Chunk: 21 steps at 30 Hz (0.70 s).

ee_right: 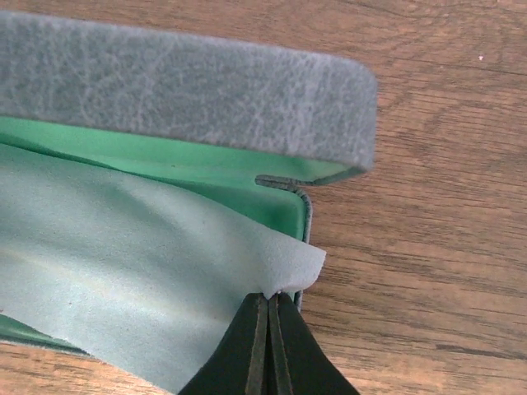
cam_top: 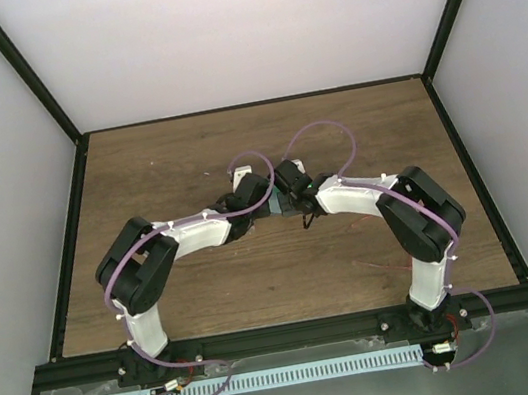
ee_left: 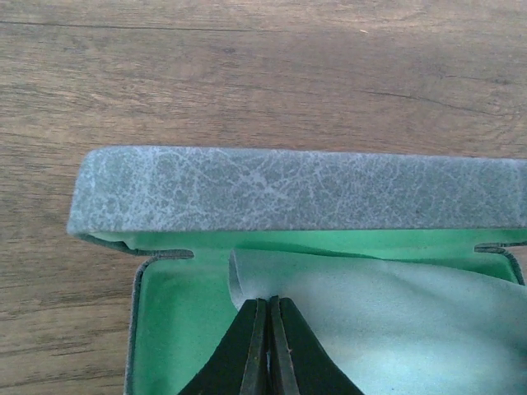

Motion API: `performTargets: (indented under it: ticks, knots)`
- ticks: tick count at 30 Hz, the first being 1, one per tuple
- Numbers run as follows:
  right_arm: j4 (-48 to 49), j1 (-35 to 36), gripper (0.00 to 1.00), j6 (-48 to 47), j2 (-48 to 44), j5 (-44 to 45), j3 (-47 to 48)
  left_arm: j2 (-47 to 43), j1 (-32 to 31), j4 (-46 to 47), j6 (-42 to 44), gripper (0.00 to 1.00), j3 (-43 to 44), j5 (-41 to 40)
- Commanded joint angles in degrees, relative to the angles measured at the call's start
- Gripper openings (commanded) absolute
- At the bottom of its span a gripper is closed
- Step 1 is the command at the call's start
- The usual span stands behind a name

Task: Organize the sunglasses
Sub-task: Place the glasses cleaning cloth in the sunglasses case.

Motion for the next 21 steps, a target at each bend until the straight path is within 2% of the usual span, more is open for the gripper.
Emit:
performTargets:
  ticks: [1,21]
  knots:
    - [0.77,-0.51,0.01,-0.25,-0.32,2.70,2.72,0.15,0.67,0.86,0.24,0.06,-0.37,-0.23]
    - [0.28,-1.27,0.01,-1.02,3.20,3.33,5.20,0.43,1.36,1.16,0.06,0.06,-1.49,0.41]
